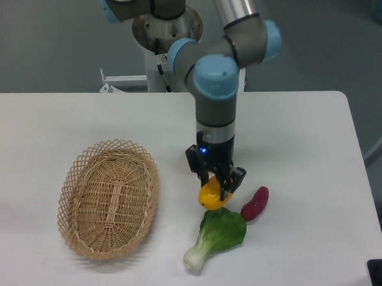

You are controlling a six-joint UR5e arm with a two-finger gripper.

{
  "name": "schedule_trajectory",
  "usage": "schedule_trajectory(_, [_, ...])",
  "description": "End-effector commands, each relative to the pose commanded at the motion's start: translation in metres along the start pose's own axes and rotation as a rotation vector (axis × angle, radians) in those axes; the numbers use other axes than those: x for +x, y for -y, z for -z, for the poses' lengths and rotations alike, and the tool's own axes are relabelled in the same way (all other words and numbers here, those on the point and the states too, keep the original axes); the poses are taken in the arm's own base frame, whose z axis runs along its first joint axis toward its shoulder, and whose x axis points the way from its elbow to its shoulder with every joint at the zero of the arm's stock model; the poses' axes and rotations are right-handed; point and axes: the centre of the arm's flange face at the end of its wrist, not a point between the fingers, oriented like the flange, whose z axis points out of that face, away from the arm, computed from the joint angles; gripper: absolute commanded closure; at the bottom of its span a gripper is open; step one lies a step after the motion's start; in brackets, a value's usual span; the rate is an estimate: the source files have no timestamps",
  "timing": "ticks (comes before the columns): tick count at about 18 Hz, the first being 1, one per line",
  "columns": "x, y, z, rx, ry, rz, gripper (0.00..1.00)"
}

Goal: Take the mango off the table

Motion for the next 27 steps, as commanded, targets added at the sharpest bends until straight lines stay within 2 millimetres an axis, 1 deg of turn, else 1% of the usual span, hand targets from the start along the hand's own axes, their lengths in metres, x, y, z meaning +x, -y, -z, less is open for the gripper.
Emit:
schedule_trajectory(1, [-0.006, 0.001, 0.005, 0.021, 0.005, 0.032, 0.56])
schedule_trajectory(3, [-0.022, 0.006, 0.026, 0.079, 0.021, 0.081, 0.56])
schedule_trajectory(6, [-0.037, 0.01, 0.042, 0.133, 0.029, 0.124, 0.55])
schedule_trajectory(11, [-0.039, 0.014, 0.045, 0.145, 0.03, 0.121, 0.55])
schedule_trajectory(14, [-0.044, 0.016, 0.049, 0.151, 0.041, 0.119, 0.55])
schedule_trajectory(27, [-0.043, 0.013, 0.047, 0.15, 0.037, 0.121, 0.55])
